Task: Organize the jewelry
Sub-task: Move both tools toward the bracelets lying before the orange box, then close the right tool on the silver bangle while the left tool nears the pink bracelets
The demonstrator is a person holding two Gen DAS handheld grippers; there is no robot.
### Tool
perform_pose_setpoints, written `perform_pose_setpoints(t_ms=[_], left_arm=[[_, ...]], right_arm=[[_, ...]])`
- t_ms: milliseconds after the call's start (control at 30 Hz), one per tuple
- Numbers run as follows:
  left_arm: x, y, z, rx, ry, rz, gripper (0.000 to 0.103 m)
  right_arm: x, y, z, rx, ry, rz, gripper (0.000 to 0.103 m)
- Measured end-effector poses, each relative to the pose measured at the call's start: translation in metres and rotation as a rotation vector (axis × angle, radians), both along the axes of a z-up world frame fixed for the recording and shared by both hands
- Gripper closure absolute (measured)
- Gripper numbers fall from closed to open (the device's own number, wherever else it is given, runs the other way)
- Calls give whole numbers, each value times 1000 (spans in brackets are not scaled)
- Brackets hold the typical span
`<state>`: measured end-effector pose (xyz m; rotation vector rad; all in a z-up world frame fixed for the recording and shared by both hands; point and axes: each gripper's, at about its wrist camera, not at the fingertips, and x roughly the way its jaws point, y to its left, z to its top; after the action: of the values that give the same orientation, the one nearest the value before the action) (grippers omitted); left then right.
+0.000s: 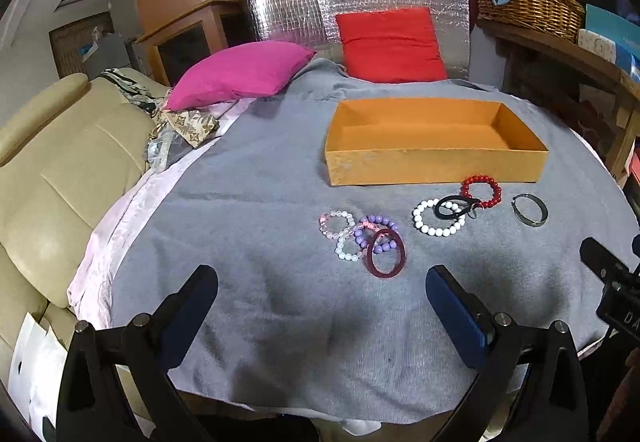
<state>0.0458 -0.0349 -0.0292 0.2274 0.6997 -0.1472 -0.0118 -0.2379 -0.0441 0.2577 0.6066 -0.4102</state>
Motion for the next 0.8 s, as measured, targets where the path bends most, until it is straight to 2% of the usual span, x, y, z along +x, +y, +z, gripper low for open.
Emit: perform_pose_setpoints(t_ms=[500,600,800], left_arm=[[65,-40,-15,40,-5,-58,0],[77,-46,-18,48,2,-67,0],[100,-51,-29,52,18,-67,0]], right_arm=[[56,-63,-4,28,20,-41,0],[71,-75,-8,79,33,-2,0],[103,-100,-32,201,119,81,0]])
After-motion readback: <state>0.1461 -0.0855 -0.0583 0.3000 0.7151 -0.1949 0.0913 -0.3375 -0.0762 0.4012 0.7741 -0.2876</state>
